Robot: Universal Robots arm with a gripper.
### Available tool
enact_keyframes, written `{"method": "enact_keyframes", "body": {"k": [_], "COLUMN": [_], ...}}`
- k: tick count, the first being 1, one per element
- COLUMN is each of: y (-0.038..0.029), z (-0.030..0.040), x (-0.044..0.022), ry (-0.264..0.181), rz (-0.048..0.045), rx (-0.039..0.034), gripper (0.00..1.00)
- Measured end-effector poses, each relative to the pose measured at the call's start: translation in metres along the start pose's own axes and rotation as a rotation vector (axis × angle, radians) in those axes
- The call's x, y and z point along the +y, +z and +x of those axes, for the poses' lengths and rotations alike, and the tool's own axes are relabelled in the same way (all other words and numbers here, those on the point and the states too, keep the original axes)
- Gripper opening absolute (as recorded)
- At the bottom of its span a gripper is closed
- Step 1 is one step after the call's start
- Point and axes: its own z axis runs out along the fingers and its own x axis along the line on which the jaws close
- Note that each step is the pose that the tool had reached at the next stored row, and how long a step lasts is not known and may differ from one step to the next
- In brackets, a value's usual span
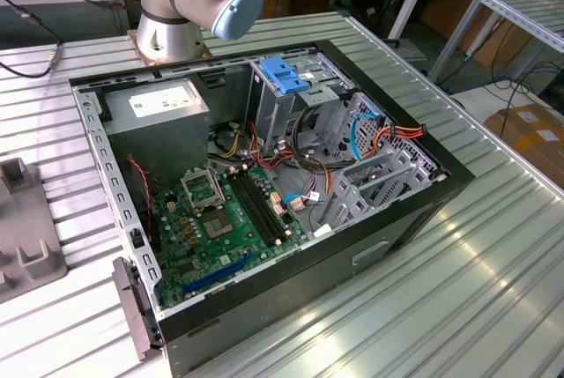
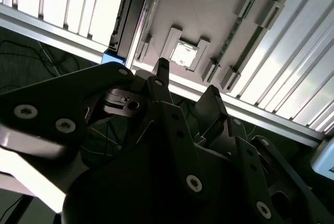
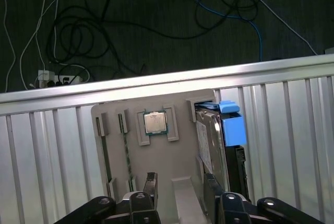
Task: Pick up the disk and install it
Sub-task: 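Pick up the disk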
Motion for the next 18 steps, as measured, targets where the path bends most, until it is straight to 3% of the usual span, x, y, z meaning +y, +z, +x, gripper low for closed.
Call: {"method": "enact_keyframes", "body": {"k": [18], "y": [0.0051], "z": [0.0001], "x": [0.0005], "ry": [0.000], "rz": [-0.0002], "rx": [-0.0016], "gripper": [0.48]}}
